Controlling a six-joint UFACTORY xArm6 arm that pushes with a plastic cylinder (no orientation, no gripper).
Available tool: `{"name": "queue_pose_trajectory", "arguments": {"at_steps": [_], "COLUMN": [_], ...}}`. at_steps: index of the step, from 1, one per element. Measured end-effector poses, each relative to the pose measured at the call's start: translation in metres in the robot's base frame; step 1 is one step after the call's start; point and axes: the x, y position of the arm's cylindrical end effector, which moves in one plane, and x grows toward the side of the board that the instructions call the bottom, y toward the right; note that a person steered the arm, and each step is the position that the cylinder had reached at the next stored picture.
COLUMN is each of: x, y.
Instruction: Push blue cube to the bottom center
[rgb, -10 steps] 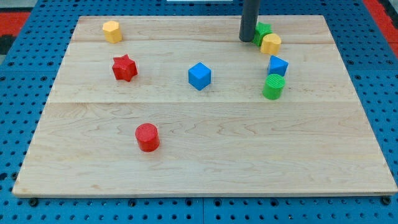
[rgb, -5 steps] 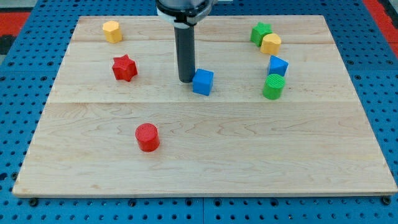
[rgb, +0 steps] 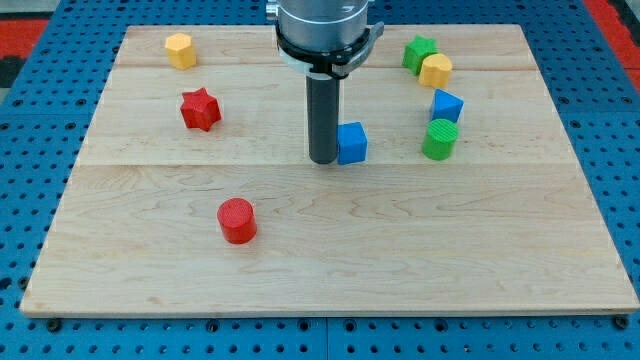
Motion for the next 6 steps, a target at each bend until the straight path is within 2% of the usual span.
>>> {"name": "queue_pose_trajectory", "arguments": {"at_steps": [1,2,3,4,5,6], "x": [0.013,-0.013,-0.054,-0.024,0.008,0.034], "y": [0.007,-0.036,-0.026,0.061,0.102,0.102]}}
